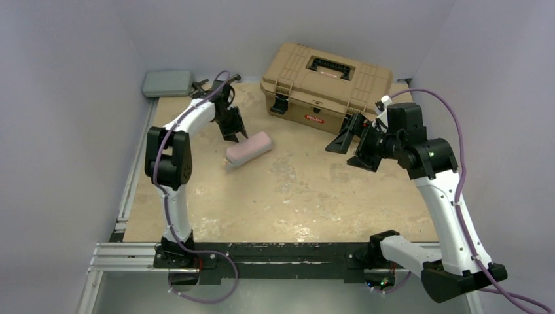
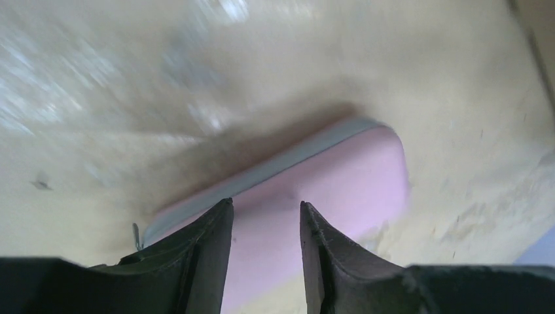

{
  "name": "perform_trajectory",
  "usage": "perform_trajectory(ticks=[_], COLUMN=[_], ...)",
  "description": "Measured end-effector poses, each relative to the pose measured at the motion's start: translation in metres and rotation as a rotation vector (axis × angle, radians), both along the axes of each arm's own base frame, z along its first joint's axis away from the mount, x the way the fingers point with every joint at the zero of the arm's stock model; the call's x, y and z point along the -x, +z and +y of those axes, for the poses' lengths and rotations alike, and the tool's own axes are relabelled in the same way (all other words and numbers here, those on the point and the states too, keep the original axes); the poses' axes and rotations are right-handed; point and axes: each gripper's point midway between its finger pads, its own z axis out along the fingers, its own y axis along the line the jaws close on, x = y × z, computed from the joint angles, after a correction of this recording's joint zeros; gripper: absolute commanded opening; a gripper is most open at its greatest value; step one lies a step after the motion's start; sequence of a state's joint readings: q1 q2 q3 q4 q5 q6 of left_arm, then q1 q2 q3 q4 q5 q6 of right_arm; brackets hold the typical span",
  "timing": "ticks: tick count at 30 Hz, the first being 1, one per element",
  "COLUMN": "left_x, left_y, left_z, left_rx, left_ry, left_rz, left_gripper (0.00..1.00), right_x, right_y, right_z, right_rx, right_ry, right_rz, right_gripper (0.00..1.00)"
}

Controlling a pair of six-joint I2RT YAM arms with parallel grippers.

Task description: Open the umbrella

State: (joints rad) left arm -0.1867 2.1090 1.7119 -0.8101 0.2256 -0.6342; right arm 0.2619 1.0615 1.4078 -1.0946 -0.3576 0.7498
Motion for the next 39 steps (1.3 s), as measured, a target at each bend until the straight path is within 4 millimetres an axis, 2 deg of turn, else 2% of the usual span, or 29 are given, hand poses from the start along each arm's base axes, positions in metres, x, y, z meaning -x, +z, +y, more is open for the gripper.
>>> perform_trajectory(ticks=[2,3,6,8,11,15,17,19,21,24,26,31,32,33,37,39], left_x=[0.024,0.038,0.074,0.094,0.092,0.062,0.048,0.047,0.059,0.097,0.115,0.153,0.158,0.16,0.16,0.157], left_y=[0.007,0.009,0.014,0.019,0.034,0.053,0.051,0.037,0.02,-0.005,-0.012,-0.005,0.0,0.005,0.025,0.029], left_z=[-0.021,-0.031,-0.056,-0.061,-0.052,-0.031,-0.021,-0.017,-0.019,-0.027,-0.037,-0.058,-0.061,-0.065,-0.075,-0.077], left_rx=[0.003,0.007,0.012,0.008,-0.012,-0.016,-0.014,-0.011,-0.001,0.027,0.067,0.158,0.165,0.173,0.219,0.234], left_ry=[-0.056,-0.086,-0.166,-0.199,-0.201,-0.178,-0.171,-0.174,-0.191,-0.227,-0.239,-0.28,-0.293,-0.307,-0.35,-0.366], left_rz=[-0.002,0.005,0.016,0.025,-0.012,-0.076,-0.084,-0.051,0.0,0.112,0.157,0.199,0.192,0.181,0.116,0.093], left_gripper=[0.43,0.48,0.77,0.85,0.87,0.85,0.84,0.84,0.83,0.83,0.83,0.88,0.97,1.0,1.0,1.0], right_x=[-0.001,-0.001,-0.002,-0.003,-0.006,-0.01,-0.011,-0.012,-0.012,-0.01,-0.008,-0.002,-0.002,-0.002,0.0,0.001], right_y=[-0.001,-0.002,-0.008,-0.013,-0.019,-0.033,-0.043,-0.05,-0.052,-0.051,-0.048,-0.047,-0.048,-0.049,-0.054,-0.055], right_z=[0.0,0.0,0.001,0.001,0.004,0.011,0.014,0.016,0.017,0.017,0.016,0.015,0.015,0.014,0.014,0.014], right_rx=[0.0,0.0,0.002,0.002,-0.012,-0.053,-0.07,-0.08,-0.09,-0.1,-0.106,-0.11,-0.11,-0.109,-0.106,-0.105], right_ry=[0.001,0.001,0.001,-0.001,-0.003,0.0,-0.003,-0.007,-0.009,-0.014,-0.015,-0.016,-0.017,-0.017,-0.017,-0.015], right_rz=[-0.004,-0.004,0.008,0.019,0.028,0.053,0.075,0.09,0.098,0.087,0.072,0.054,0.053,0.055,0.064,0.061], right_gripper=[0.91,0.92,0.95,0.97,0.98,0.98,0.98,0.98,0.98,0.98,0.98,0.99,0.99,0.99,0.99,0.99])
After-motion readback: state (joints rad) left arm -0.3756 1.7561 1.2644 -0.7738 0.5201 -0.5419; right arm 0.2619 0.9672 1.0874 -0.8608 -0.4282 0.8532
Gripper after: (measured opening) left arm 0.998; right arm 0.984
